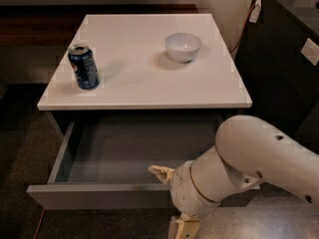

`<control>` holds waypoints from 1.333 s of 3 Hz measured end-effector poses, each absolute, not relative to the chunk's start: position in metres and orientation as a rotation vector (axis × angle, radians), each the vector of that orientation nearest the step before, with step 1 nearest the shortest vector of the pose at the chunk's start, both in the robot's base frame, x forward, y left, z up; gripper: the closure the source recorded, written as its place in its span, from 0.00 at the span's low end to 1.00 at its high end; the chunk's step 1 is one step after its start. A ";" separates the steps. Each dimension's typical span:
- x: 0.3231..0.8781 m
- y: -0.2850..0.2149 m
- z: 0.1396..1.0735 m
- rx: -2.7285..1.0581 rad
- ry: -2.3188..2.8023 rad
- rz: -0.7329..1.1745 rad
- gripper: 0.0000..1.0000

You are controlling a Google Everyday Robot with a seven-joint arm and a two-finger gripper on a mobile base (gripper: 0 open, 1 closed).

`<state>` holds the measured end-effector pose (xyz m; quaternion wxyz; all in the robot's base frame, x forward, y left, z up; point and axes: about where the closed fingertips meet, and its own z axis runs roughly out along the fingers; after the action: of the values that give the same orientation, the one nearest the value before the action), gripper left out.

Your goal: Place pepsi can into top drawer

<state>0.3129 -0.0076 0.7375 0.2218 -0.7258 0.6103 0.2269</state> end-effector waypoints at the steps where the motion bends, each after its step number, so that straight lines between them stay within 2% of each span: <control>1: 0.326 -0.004 0.757 -2.007 1.664 0.637 0.00; 3: 0.370 0.018 0.796 -1.946 1.614 0.715 0.00; 4: 0.412 0.036 0.827 -1.854 1.622 0.704 0.00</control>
Offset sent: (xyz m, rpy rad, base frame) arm 0.0716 0.0198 0.0625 0.1594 0.0329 0.0106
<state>0.4116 0.0355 0.8268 0.2858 -0.6936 0.6066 0.2633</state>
